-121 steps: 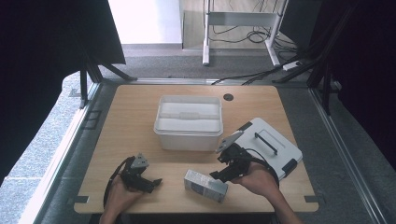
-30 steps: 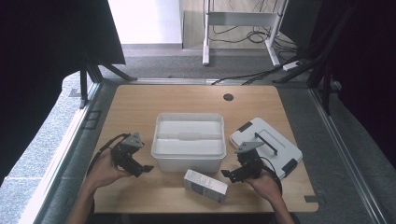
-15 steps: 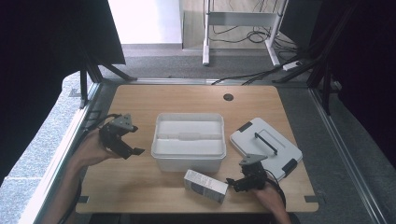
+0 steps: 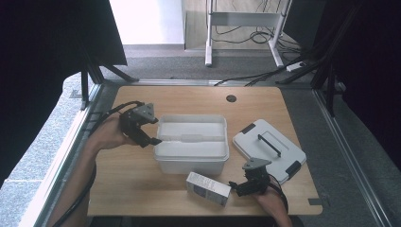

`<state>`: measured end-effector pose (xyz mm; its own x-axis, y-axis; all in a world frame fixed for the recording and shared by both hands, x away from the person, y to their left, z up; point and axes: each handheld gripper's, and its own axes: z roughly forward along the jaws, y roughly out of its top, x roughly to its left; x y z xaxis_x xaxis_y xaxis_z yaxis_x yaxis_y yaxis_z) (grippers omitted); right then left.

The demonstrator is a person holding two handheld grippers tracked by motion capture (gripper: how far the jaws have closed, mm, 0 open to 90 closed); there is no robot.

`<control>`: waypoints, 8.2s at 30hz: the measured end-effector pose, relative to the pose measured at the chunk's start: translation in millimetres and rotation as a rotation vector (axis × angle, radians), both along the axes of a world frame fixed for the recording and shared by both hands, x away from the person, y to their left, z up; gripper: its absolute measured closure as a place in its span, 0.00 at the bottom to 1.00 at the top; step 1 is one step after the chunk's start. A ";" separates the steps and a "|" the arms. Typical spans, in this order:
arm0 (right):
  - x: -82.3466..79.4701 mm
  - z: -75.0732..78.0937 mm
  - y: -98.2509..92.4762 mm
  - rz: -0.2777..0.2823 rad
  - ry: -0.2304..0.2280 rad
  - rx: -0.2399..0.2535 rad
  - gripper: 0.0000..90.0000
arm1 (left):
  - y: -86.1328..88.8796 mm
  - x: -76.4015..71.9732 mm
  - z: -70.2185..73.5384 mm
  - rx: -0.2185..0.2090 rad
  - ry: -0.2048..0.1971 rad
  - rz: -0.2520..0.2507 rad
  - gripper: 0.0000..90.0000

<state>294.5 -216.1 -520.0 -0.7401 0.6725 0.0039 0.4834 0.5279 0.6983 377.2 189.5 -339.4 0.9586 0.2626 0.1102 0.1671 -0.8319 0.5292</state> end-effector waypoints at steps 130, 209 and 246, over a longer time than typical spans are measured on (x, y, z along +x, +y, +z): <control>0.0 -0.2 -0.1 0.001 -0.001 -0.001 0.01 | 130.7 23.5 -101.2 0.043 0.134 0.724 0.99; -12.9 19.4 -17.6 0.036 0.028 0.026 0.02 | 10.0 -90.8 -183.2 -0.215 0.051 0.424 0.00; -26.5 70.1 117.6 0.436 0.213 -0.389 0.47 | 10.2 -91.2 -183.1 -0.214 0.051 0.427 0.00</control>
<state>268.0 -98.5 -450.0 -0.9570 0.2900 -0.0028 0.2731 0.9045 0.3277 286.0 199.7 -522.4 0.7629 0.6456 -0.0336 0.5003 -0.5566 0.6632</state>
